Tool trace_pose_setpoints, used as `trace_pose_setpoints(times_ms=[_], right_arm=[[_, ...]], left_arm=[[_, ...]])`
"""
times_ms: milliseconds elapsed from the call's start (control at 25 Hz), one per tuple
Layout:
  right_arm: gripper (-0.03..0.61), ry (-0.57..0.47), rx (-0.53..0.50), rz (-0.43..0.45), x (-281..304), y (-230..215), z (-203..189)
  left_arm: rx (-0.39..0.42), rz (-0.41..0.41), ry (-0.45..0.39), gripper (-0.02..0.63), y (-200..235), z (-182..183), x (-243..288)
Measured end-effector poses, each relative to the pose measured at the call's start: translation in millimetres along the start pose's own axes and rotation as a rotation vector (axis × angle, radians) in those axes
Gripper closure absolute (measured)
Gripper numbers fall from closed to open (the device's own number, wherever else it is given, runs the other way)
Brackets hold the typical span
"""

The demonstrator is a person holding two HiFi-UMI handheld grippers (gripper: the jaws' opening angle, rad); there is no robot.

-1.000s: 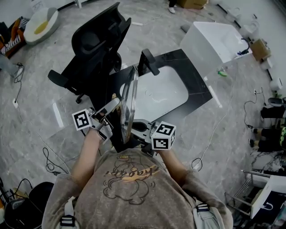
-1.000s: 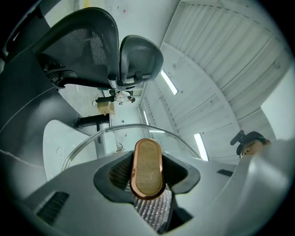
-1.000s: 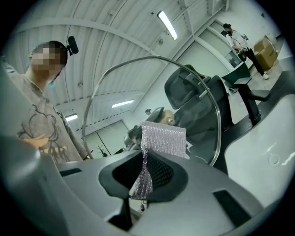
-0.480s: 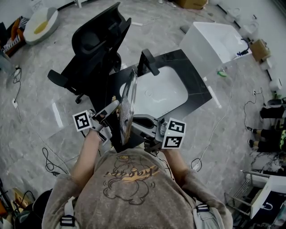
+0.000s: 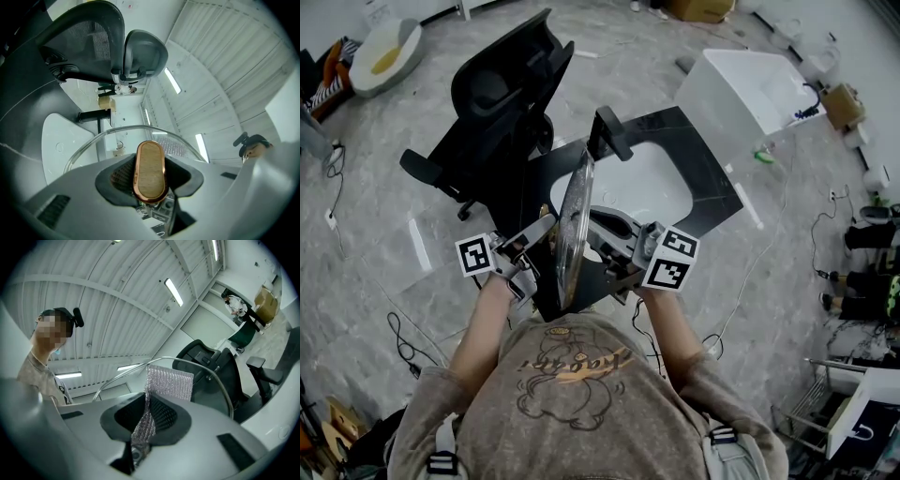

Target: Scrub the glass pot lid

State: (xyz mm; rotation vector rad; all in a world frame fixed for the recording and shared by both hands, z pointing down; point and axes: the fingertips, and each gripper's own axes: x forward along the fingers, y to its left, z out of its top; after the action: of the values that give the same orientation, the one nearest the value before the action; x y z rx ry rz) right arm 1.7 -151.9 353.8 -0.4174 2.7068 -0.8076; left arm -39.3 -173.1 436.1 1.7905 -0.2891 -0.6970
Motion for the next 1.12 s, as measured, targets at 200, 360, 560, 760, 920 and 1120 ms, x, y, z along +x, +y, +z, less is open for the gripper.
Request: trace_pose_setpoints(times_ms=[200, 360, 560, 760, 920, 1120], right_arm=[[0.525, -0.030, -0.003, -0.075, 3, -28, 9], [0.525, -0.017, 0.012, -0.112, 5, -48, 3], [0.525, 0.032, 0.045, -0.141, 5, -68, -23], [0.525, 0.106, 0.089, -0.198, 1, -89, -62], [0.525, 0.168, 0.111, -0.214, -6, -95, -88], [0.525, 0.202, 0.146, -0.184, -9, -84, -105]], left_arm=[[-0.008, -0.025, 0.017, 0.436, -5, -6, 3], [-0.026, -0.034, 0.023, 0.436, -8, -8, 4], [-0.042, -0.045, 0.003, 0.436, -10, -8, 3], [-0.049, -0.051, -0.010, 0.436, -13, -5, 2], [-0.055, -0.062, -0.026, 0.436, -14, -3, 1], [-0.065, -0.045, -0.056, 0.436, -8, -1, -2]])
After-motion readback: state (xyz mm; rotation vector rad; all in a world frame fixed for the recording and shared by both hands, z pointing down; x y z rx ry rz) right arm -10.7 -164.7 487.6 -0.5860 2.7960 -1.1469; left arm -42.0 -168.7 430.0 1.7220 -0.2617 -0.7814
